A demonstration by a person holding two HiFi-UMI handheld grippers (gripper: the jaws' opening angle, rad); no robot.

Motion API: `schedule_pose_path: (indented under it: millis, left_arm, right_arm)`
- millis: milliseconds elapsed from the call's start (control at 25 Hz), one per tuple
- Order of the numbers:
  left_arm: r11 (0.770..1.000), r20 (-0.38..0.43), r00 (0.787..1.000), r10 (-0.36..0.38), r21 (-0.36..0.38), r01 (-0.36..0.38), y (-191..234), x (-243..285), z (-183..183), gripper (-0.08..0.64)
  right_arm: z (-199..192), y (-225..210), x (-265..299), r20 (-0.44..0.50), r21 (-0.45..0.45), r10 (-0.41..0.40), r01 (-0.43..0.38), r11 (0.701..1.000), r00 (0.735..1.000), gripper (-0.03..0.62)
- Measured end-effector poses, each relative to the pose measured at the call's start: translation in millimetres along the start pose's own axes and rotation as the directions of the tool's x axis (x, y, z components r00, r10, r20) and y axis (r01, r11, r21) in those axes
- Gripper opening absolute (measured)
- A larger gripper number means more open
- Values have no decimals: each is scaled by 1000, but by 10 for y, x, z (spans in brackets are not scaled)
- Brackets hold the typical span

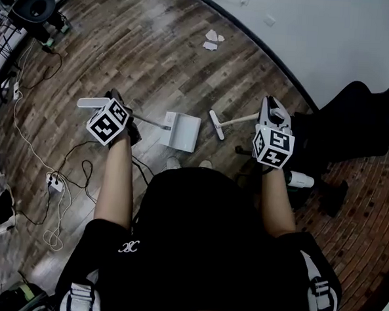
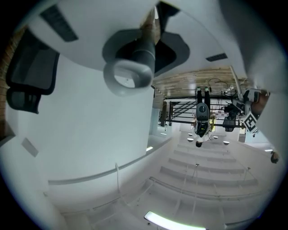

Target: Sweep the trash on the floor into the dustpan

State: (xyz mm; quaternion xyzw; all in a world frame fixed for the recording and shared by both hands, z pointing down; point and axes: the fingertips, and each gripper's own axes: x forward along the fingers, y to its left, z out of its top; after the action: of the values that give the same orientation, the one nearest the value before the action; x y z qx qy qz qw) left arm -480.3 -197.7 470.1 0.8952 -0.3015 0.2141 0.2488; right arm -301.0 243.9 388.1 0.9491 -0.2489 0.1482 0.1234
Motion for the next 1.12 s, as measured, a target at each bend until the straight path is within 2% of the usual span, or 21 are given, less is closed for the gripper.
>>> schedule_pose_path:
  millis: [320,520,720,880,1120]
  left_arm:
    - [996,3,997,-72,44,71,-69,263,316,52]
    - [996,2,998,-68,56,68,-85,491,457,52]
    - [998,-14,998,-58,38,59,-267,885,547,61]
    - [999,-3,1000,-13,44,13,-432,1187,693,61]
    - [998,-25,1000,15,64,-14,-924,1647,856,61]
  right_arm:
    - [315,225,242,16,-46,-18,18,999,1000,48]
    - [320,289,468,1,-57,-9,9,998,1000,48]
    - [265,46,823,-14,-38,-13,13,999,1000,48]
    - [143,-227,1175,-43,-6,-15,15,1000,999,48]
    - [164,-685,1772,-69,20,7,-6,1000,998,48]
